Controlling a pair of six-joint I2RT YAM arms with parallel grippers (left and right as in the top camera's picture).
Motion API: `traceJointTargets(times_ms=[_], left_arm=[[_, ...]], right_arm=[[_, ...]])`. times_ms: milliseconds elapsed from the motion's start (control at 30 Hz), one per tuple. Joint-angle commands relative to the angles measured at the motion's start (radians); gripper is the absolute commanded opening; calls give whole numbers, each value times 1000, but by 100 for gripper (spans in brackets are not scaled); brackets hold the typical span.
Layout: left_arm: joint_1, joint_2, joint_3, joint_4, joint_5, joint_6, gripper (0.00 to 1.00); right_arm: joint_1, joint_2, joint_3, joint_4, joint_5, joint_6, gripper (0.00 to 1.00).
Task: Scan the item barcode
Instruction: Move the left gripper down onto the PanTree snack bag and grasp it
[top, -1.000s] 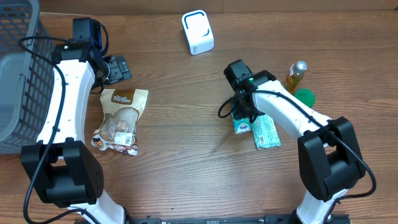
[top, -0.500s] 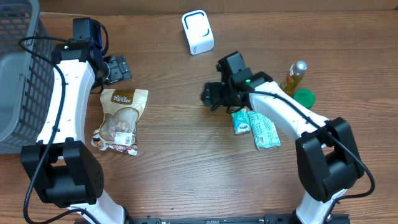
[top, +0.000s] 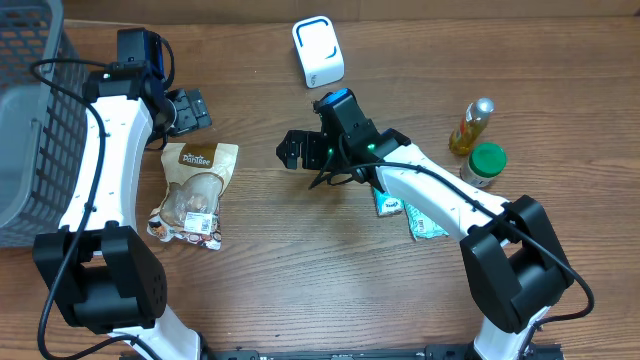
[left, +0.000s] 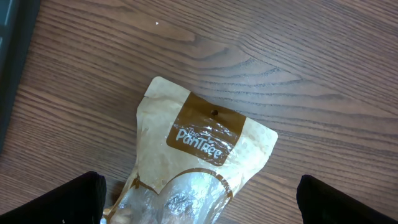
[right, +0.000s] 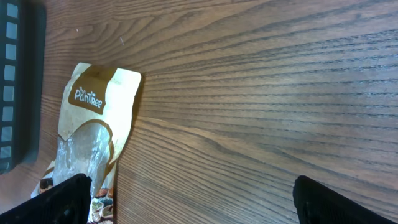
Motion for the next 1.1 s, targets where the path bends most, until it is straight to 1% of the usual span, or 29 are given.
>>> traceJointTargets(times_ms=[0, 500, 600, 633, 667, 733, 833, 867, 900, 933, 1000, 1033, 1067], left_arm=[[-6, -10, 8, 0, -9, 1, 100], [-6, -10, 8, 1, -8, 0, 100], [-6, -10, 8, 21, -8, 0, 100], [-6, -10, 8, 23, 5, -6, 100], [-6, -10, 8, 3, 49, -12, 100], [-6, -10, 8, -75, 124, -11, 100], [-7, -10, 8, -43, 126, -9, 100], [-7, -9, 8, -41, 126, 11, 82], [-7, -5, 7, -41, 120, 40, 56], [-7, -3, 6, -42, 114, 66, 33], [-7, 2, -5, -43, 81, 80, 12], [-6, 5, -15, -41, 57, 79, 4], [-5, 5, -26, -39, 26, 74, 4]], right_arm=[[-3, 0, 0, 6, 6, 11, 100], [-3, 0, 0, -12, 6, 11, 100], [-3, 0, 0, -10, 6, 11, 100], [-3, 0, 0, -10, 5, 16, 100], [-3, 0, 0, -10, 5, 18, 100], [-3, 0, 0, -11, 6, 18, 100], [-3, 0, 0, -13, 6, 18, 100], [-3, 0, 0, -16, 6, 18, 100], [-3, 0, 0, -19, 7, 18, 100], [-3, 0, 0, -21, 7, 18, 100], [-3, 0, 0, -27, 7, 18, 100], [-3, 1, 0, -28, 7, 18, 100], [-3, 0, 0, -30, 7, 18, 100]])
